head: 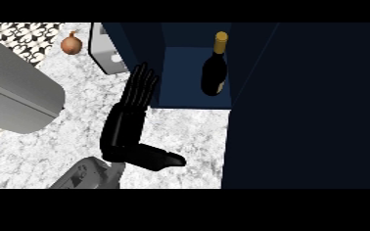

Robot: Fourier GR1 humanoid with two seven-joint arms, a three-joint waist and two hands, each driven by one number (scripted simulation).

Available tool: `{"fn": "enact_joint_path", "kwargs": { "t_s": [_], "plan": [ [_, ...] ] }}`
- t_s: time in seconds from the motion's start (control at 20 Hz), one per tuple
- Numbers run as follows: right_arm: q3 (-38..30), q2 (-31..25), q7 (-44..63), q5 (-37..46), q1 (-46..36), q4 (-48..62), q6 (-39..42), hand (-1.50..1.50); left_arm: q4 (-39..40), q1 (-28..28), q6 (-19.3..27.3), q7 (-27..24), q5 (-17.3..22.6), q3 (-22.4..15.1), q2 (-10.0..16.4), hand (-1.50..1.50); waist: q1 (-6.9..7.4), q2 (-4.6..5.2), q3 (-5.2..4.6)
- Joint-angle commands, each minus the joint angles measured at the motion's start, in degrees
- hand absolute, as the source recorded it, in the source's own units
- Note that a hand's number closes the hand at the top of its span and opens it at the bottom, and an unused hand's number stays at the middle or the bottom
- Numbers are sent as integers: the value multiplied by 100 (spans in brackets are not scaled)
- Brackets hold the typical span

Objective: Pick up the wine, place it into the cabinet and close the cabinet

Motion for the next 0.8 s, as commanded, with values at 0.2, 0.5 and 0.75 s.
{"fn": "enact_joint_path", "kwargs": {
  "t_s": [0.2, 0.5, 0.75],
  "plan": [
    [213, -620, -6, -8, 83, -38, 827, 150, -1869, 1303, 687, 223, -459, -73, 550, -150, -33, 15, 0],
    [1045, -763, 478, -211, 409, -494, 1278, 150, -2546, 2468, 220, -90, -264, 650, 1447, -150, -2, 12, -9],
    [1616, -639, 1020, -825, 644, -647, 1261, 150, -2677, 2986, -60, -253, -83, 1210, 1611, -150, -51, 27, -9]
  ]
}}
